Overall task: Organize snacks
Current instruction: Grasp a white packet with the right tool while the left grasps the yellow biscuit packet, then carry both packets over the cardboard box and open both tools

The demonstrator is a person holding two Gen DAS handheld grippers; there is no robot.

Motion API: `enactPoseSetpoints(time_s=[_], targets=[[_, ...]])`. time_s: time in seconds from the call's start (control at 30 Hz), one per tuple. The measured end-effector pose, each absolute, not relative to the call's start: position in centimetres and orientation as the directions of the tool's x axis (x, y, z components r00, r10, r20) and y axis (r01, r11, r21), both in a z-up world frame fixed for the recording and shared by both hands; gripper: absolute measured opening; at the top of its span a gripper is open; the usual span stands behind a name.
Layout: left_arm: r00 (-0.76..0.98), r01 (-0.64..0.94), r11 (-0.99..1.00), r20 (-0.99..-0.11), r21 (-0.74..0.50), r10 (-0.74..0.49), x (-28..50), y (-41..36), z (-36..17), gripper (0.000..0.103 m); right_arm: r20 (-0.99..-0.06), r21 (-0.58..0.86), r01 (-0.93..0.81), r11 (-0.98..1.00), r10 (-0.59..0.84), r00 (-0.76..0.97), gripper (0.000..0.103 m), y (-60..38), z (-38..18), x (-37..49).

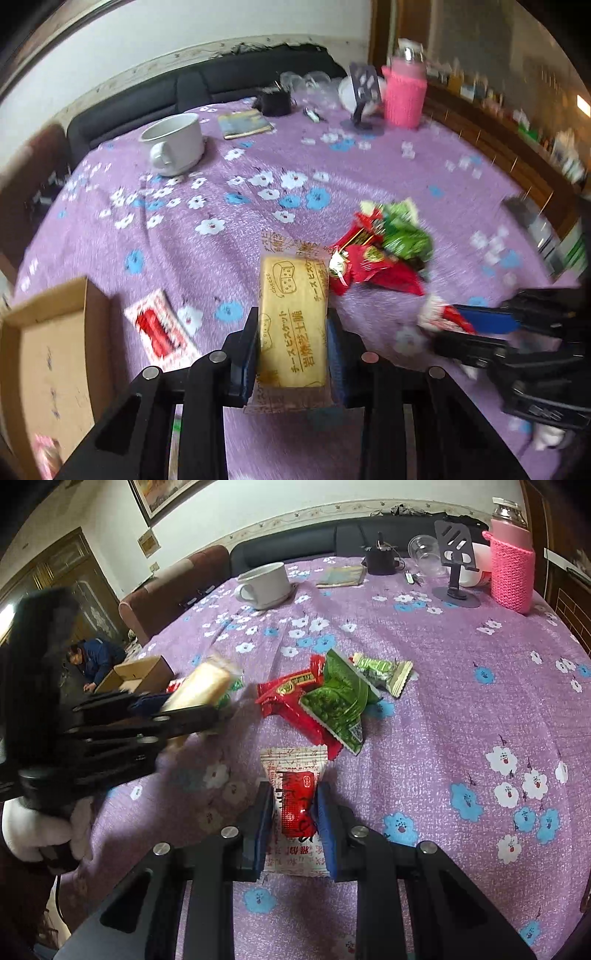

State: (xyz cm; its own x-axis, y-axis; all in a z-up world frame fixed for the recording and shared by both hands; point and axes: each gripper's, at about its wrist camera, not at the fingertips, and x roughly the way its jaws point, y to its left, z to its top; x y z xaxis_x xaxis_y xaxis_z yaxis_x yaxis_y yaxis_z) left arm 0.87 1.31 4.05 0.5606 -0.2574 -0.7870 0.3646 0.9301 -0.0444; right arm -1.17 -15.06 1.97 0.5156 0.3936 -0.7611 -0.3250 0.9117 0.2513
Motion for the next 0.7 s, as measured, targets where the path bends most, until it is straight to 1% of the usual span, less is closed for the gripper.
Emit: enactPoseSetpoints(time_s=[0.1, 0.13, 0.23, 0.3, 0.47, 0.53, 0.6, 0.7], targets=[[0.559, 0.337, 0.923, -0.748, -0.189, -0.357, -0.5, 3.8, 5.3, 0.034, -0.739, 0.296, -0.334, 0.895, 0.436, 0.514, 0.023, -15.4, 2.2, -1.0], [0.558, 0.320, 0.911, -0.725, -0.262, -0.404, -1.1, 5.1, 5.8, 0.034, -0.726, 0.324, -0.338, 0.884, 0.461, 0.510, 0.023, -15.6, 2.3, -1.0], [0.572, 0.279, 0.888, -0.679, -0.366, -0.460, -2.6, 7.9, 6.7, 0.034, -0.710, 0.345, -0.335, 0.877, 0.477, 0.518, 0.023, -15.8, 2.4, -0.9], [0.603, 0.252, 0.897, -0.667, -0.363, -0.439, -3.8, 9.5, 7.5, 0.034, -0.709, 0.345, -0.328, 0.879, 0.473, 0.523, 0.023, -15.9, 2.4, -0.8], [0.677, 0.222, 0.933, -0.644, -0.285, -0.357, -6.4, 13.2, 9.0, 0.034, -0.708, 0.320, -0.290, 0.902, 0.431, 0.560, 0.023, -15.8, 2.3, -1.0], [0.688, 0.201, 0.943, -0.647, -0.264, -0.328, -6.7, 14.8, 9.2, 0.034, -0.707, 0.304, -0.277, 0.911, 0.411, 0.576, 0.023, -15.6, 2.6, -1.5], [0.693, 0.168, 0.954, -0.658, -0.250, -0.294, -6.5, 16.5, 9.1, 0.034, -0.705, 0.324, -0.273, 0.906, 0.424, 0.569, 0.023, -15.1, 2.8, -2.2], [0.693, 0.122, 0.963, -0.674, -0.241, -0.257, -6.1, 19.1, 8.6, 0.034, -0.716, 0.314, -0.293, 0.903, 0.428, 0.551, 0.023, -13.6, 3.0, -2.8]])
